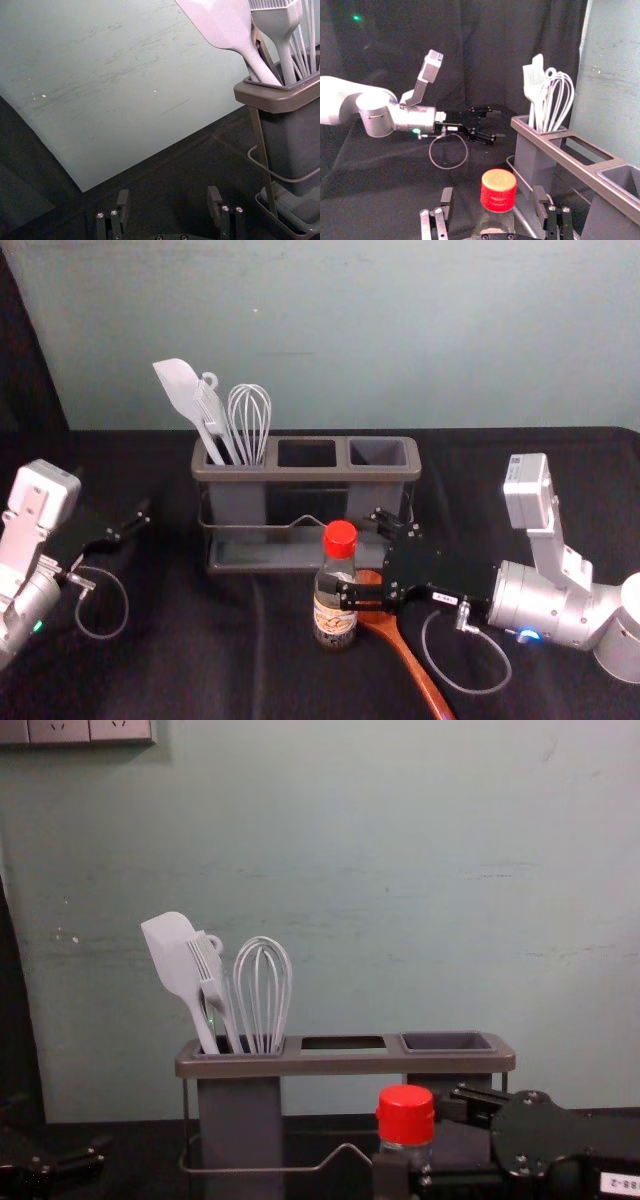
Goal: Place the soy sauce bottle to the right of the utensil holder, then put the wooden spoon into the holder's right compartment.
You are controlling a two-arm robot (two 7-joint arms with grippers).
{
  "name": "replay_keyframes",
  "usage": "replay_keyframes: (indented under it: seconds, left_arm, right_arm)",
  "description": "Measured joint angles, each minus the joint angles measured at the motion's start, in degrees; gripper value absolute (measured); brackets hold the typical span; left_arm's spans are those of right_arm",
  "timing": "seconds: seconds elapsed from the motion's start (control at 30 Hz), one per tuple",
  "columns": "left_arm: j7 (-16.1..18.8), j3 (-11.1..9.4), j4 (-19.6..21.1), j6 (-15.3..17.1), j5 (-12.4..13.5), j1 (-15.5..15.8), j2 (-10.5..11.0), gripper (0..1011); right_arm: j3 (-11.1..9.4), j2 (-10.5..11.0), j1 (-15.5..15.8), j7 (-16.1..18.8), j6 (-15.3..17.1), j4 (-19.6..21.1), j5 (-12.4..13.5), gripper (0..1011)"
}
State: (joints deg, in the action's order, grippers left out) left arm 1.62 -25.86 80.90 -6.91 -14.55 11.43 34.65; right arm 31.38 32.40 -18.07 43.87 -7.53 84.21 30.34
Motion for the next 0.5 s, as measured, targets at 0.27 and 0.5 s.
replay_keyframes:
  seconds: [0.27, 0.5]
  left_arm:
    - [0.0, 0.0, 0.0, 0.0, 0.0, 0.0, 0.0, 1011]
    - [0.0, 0.0, 0.0, 0.0, 0.0, 0.0, 0.0, 1012]
  right_arm:
    - [0.2, -1.07, -0.97, -0.04, 0.02, -1.06, 0.0, 1004]
    - [0.38, -1.68, -1.38, -0.11, -0.01, -1.66, 0.01, 1004]
